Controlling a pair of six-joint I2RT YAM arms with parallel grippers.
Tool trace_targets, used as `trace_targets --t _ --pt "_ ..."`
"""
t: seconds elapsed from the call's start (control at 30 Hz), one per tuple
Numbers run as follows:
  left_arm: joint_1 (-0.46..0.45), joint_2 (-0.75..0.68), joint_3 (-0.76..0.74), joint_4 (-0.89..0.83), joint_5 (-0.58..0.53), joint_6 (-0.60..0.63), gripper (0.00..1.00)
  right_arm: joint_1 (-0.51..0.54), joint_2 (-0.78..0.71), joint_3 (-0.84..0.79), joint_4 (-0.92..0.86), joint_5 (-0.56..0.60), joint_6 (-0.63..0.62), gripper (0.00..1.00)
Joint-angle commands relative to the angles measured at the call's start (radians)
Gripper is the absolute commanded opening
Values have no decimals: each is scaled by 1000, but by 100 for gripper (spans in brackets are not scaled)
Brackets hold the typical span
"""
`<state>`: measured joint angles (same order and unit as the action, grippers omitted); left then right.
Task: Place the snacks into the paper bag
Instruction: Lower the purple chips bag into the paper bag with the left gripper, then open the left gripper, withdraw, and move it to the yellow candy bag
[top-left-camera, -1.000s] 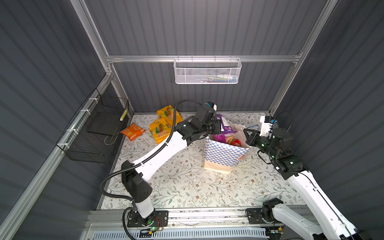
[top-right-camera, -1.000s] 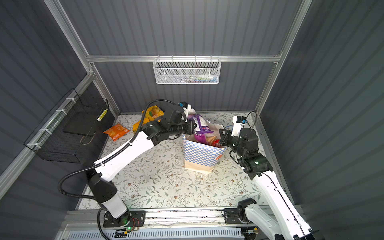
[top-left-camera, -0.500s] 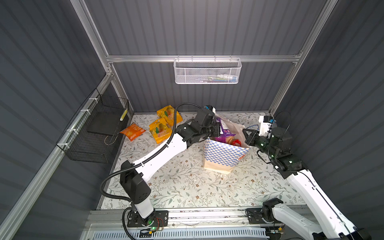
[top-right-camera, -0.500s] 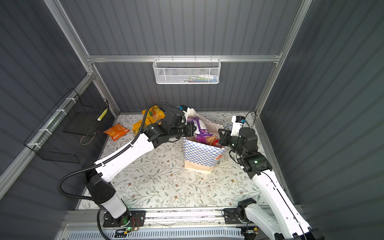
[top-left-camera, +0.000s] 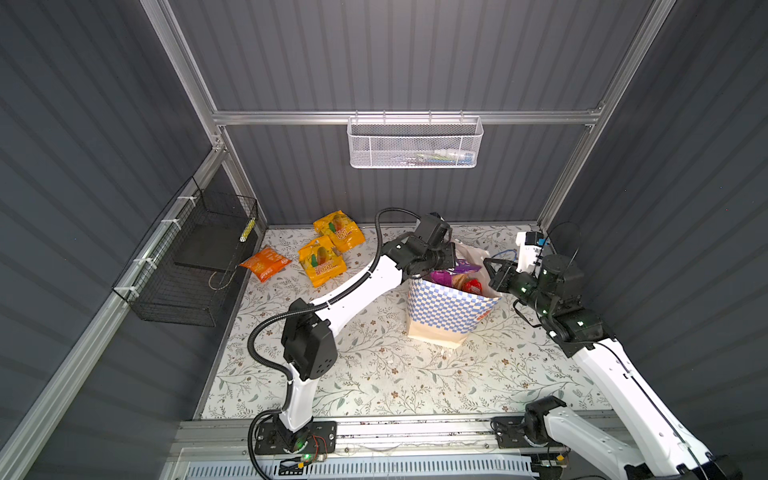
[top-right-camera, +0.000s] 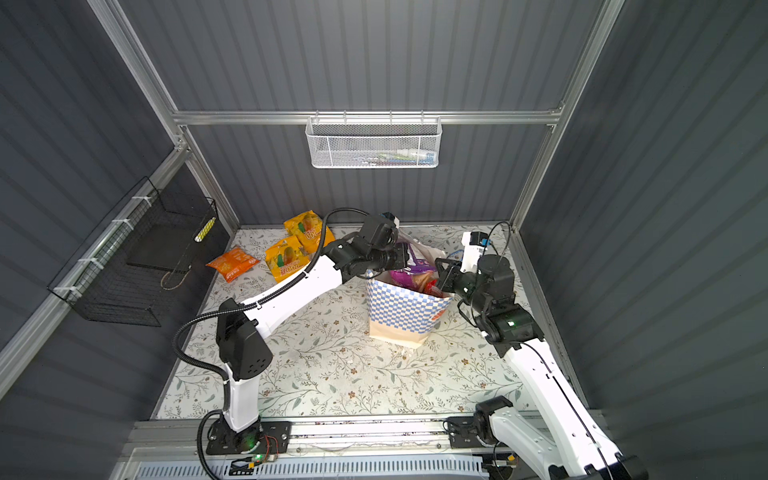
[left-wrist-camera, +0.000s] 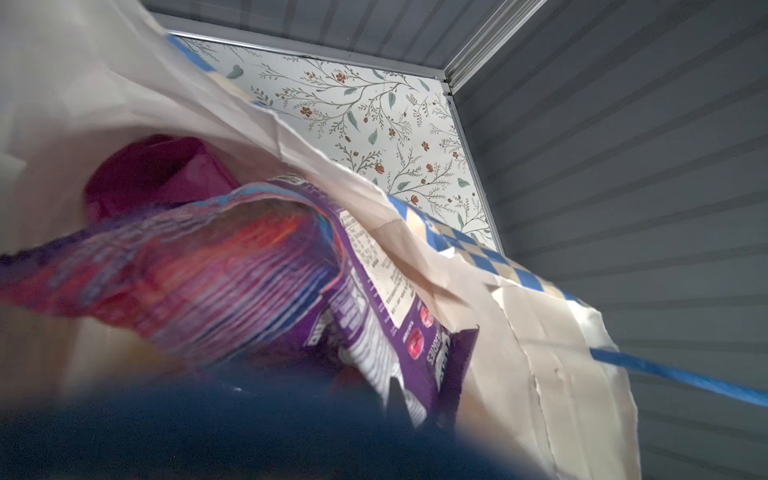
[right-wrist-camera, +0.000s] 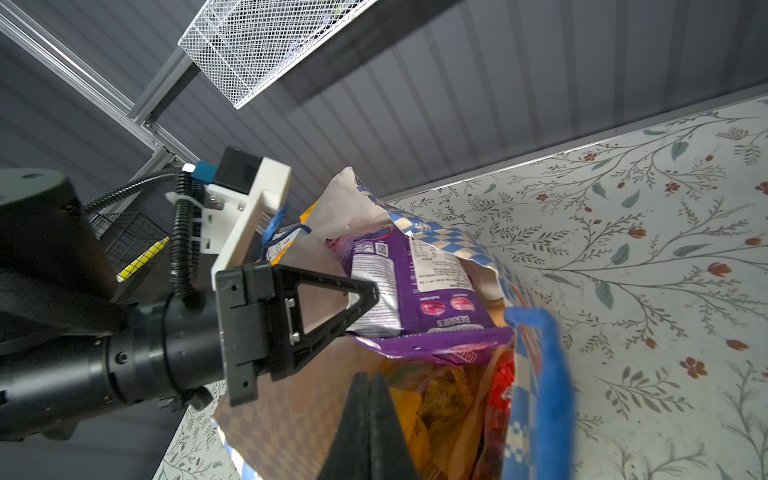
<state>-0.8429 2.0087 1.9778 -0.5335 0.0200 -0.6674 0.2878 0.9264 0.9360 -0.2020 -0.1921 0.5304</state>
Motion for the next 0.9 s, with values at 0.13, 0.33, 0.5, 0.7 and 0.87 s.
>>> trace_targets --t 0.13,0.33,0.5,0.7,0.87 --pt "-3 -108 -8 22 39 9 58 -1 4 1 16 -6 -15 0" --pt "-4 -285 -93 74 78 66 84 -1 2 1 16 -1 -14 0" --pt "-3 -430 -135 78 80 152 99 -1 3 0 16 5 -14 0" --pt "-2 -637 -269 -10 -225 266 100 -1 2 0 15 10 -17 0" --pt "-3 -834 -486 -44 -504 249 100 -1 10 -1 16 9 -15 0"
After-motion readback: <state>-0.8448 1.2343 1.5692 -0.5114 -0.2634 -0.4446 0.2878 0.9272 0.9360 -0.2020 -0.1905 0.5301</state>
